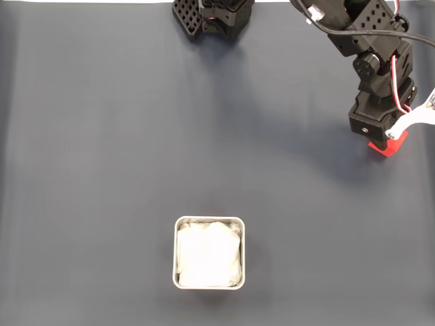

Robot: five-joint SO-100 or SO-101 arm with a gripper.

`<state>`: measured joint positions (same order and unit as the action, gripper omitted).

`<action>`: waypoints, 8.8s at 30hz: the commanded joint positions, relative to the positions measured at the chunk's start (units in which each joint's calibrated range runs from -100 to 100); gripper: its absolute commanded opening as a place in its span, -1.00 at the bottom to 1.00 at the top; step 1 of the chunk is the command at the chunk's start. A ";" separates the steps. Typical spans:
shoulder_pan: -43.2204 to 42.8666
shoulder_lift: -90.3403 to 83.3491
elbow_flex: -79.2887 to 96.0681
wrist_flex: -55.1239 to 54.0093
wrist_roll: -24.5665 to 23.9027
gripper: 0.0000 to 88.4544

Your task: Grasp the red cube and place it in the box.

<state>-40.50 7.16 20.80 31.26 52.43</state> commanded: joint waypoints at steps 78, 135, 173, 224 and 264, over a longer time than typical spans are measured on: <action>26.87 -23.37 -7.84 7.42 0.34 -0.74; 44.91 -12.36 -16.78 6.85 -1.03 -0.77; 45.55 -9.24 -16.96 4.47 -0.20 -0.76; 45.05 -11.06 -17.97 5.95 -1.27 0.12; 39.51 -99.37 65.43 24.88 -2.25 -1.00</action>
<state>-1.11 -84.02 79.75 50.04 49.84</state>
